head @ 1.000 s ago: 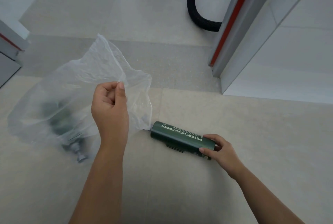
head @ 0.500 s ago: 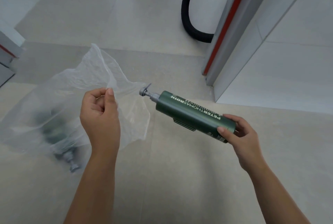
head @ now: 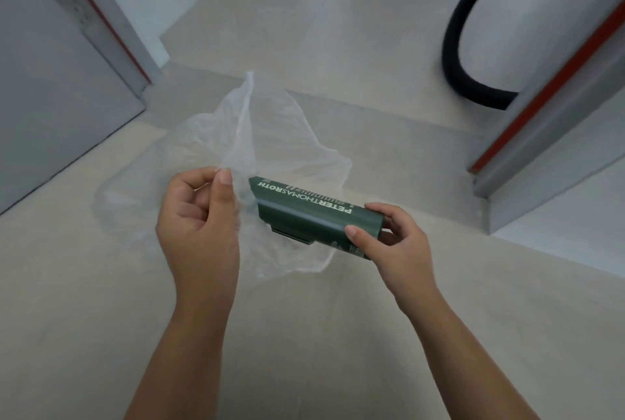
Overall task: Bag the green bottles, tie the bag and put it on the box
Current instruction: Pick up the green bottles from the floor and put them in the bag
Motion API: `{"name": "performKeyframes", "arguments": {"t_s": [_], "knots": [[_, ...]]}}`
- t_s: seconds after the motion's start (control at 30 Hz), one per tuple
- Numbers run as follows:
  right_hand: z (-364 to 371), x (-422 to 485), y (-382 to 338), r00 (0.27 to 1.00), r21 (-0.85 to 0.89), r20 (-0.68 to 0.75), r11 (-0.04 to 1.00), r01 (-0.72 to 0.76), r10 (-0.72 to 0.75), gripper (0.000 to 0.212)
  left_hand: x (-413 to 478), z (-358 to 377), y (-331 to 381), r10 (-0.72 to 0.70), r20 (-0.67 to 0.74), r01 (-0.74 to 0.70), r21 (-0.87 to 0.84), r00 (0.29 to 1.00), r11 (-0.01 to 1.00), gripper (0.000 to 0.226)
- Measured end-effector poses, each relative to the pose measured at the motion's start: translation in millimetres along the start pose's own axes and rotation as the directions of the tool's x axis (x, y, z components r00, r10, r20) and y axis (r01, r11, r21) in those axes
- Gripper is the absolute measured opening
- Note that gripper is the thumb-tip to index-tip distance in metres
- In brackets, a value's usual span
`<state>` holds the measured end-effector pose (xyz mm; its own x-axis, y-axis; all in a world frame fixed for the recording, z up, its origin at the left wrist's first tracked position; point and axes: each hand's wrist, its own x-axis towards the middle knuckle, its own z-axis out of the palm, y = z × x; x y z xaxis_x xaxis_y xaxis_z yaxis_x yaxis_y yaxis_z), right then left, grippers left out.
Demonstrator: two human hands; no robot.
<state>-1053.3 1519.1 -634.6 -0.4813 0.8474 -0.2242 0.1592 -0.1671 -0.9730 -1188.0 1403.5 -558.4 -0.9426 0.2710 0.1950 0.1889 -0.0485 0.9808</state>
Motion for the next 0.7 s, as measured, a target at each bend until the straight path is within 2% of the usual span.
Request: {"name": "performKeyframes", "arguments": {"t_s": [0.33, 0.57, 0.7], "knots": [[111, 21, 20, 0.988, 0.047, 0.014, 0.987, -0.155, 0.155, 0.046, 1, -40, 9, 0.006, -0.096, -0.008, -0.019, 0.995, 1.000, 0.010], [151, 31, 41, 0.965, 0.136, 0.017, 0.956, -0.261, 0.262, 0.046, -5, -44, 5, -0.019, -0.104, 0.017, -0.018, 0.994, 1.000, 0.015], [162, 31, 57, 0.956, 0.083, 0.041, 0.953, -0.292, 0.289, 0.046, -8, -45, 3, -0.021, -0.095, 0.022, 0.010, 0.995, 1.000, 0.013]]}}
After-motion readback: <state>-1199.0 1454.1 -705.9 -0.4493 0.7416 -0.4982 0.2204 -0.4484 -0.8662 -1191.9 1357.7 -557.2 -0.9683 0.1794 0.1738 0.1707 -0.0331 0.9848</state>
